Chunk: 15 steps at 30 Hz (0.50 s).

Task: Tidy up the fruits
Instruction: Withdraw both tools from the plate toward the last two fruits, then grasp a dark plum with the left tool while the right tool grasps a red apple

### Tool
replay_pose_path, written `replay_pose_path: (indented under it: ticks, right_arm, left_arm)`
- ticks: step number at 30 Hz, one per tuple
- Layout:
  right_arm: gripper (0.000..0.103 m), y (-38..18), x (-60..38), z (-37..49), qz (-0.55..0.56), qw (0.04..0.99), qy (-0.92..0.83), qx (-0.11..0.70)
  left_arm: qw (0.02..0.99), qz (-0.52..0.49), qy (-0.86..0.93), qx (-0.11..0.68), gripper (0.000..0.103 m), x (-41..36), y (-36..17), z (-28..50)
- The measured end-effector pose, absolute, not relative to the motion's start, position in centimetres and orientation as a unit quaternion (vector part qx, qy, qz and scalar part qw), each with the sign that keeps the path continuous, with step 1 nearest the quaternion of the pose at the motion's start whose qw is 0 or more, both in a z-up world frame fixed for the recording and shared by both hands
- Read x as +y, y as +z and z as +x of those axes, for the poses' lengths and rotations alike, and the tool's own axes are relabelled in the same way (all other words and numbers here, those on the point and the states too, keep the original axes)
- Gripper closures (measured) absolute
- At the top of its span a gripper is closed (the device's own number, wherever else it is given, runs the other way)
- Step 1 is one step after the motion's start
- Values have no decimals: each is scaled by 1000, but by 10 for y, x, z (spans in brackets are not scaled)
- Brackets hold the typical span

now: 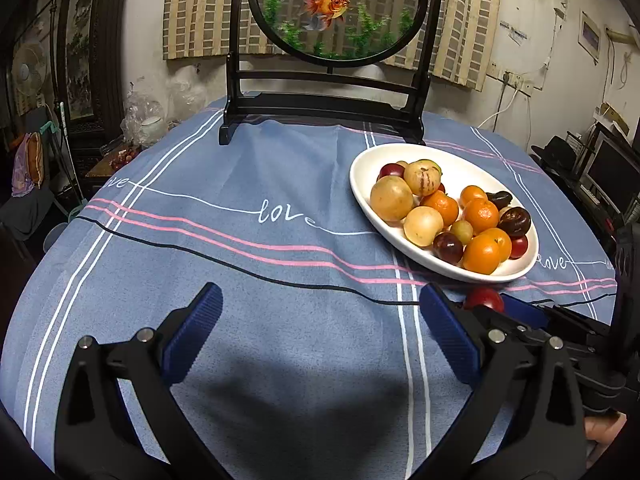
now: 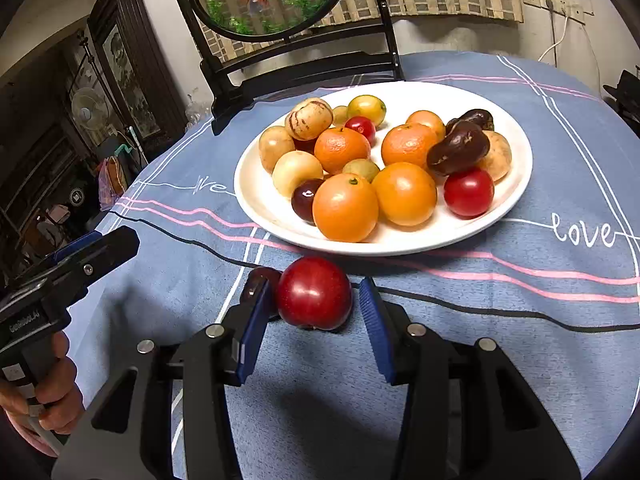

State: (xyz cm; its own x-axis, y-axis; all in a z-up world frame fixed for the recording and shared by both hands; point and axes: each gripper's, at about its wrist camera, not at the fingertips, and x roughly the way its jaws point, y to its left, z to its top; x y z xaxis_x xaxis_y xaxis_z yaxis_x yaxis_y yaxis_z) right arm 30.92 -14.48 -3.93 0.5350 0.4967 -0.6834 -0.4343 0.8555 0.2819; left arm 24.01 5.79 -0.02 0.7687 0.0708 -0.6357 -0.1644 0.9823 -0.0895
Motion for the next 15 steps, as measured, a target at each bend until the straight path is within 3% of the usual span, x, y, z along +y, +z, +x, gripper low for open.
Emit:
replay_pose_path:
  ticks: [15]
  right_arm:
    - [62, -42, -143, 311, 43, 870, 268, 411]
  left_arm:
    - [938, -67, 64, 334, 2, 57, -1, 240]
